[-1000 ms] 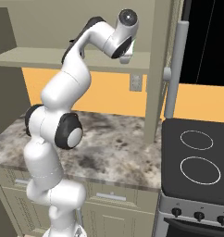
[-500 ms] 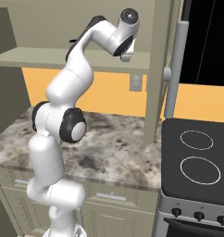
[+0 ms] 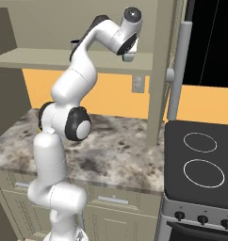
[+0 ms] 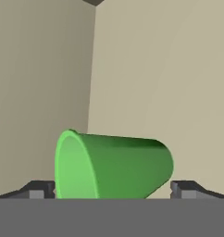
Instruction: There is a tray on the dining counter. Grab the cup, mug, and pitcher and place them on the tray. The pitcher may be placed next to the tray if it cannot fit the tray.
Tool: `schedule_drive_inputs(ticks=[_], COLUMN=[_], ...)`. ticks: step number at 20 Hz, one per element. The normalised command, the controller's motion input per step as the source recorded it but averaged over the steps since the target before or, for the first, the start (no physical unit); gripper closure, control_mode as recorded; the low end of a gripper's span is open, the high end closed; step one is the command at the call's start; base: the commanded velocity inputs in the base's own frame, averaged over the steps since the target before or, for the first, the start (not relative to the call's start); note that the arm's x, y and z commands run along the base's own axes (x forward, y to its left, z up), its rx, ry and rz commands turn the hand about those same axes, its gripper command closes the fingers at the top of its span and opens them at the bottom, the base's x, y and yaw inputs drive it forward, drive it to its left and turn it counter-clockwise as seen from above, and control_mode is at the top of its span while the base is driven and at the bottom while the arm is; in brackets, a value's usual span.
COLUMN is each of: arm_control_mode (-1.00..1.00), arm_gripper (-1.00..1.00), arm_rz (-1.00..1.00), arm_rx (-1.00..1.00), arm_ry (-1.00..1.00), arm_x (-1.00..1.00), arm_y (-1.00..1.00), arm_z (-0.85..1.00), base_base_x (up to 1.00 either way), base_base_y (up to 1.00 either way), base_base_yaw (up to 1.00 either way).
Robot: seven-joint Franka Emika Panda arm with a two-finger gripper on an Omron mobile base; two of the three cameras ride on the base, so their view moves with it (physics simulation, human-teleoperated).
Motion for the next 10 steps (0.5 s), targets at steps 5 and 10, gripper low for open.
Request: schedule_drive_inputs(ticks=[5, 10], arm_control_mode=[-1.00, -1.00], arm_gripper=[-1.00, -1.00], arm_rz=[0.00, 0.00], arm_rx=[0.00, 0.00], arm_ry=[0.03, 0.02], arm_x=[0.13, 0.12], arm_y=[0.00, 0.00], arm_z=[0.00, -0.01], base_base_x=[0.00, 0.00], base_base_y=[0.00, 0.00], base_base_yaw=[0.00, 0.00])
